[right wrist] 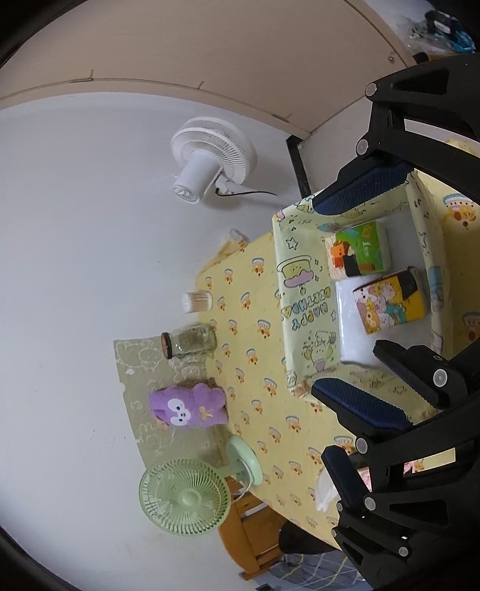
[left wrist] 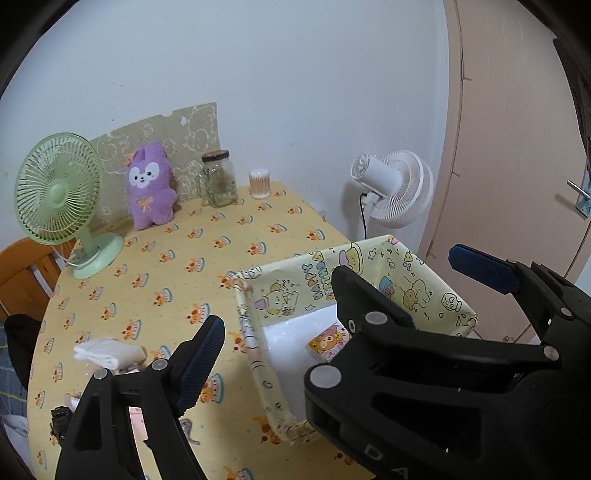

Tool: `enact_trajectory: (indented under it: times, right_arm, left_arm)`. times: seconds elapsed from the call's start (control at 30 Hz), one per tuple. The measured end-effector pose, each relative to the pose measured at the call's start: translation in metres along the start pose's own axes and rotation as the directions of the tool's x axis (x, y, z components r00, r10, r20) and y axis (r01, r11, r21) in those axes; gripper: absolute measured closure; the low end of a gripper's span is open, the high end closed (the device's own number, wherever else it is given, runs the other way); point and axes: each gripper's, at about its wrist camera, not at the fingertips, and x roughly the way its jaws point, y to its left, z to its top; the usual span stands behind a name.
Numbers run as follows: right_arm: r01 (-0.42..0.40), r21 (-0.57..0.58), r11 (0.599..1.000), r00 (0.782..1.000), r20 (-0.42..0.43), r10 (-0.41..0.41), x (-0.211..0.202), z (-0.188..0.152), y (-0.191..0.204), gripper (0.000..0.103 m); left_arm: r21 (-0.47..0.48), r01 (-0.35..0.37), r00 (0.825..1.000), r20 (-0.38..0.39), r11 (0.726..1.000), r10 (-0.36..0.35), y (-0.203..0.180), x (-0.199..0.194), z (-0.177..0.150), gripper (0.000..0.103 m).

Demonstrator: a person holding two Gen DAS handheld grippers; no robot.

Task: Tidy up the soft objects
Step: 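Withdraw both tools from the gift box back toward the pile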

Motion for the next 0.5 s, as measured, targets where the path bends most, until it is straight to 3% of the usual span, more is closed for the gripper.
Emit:
enact_trajectory:
  times: [0.5]
  right_arm:
    - [-0.027, -0.050, 0.998, 0.998, 0.054, 0.029, -0.036, 0.004, 0.039, 0.010]
  left_arm:
    - [-0.014, -0.044, 0.996, 0.073, 0.999, 0.045, 0.026, -0.043, -0.006, 0.018]
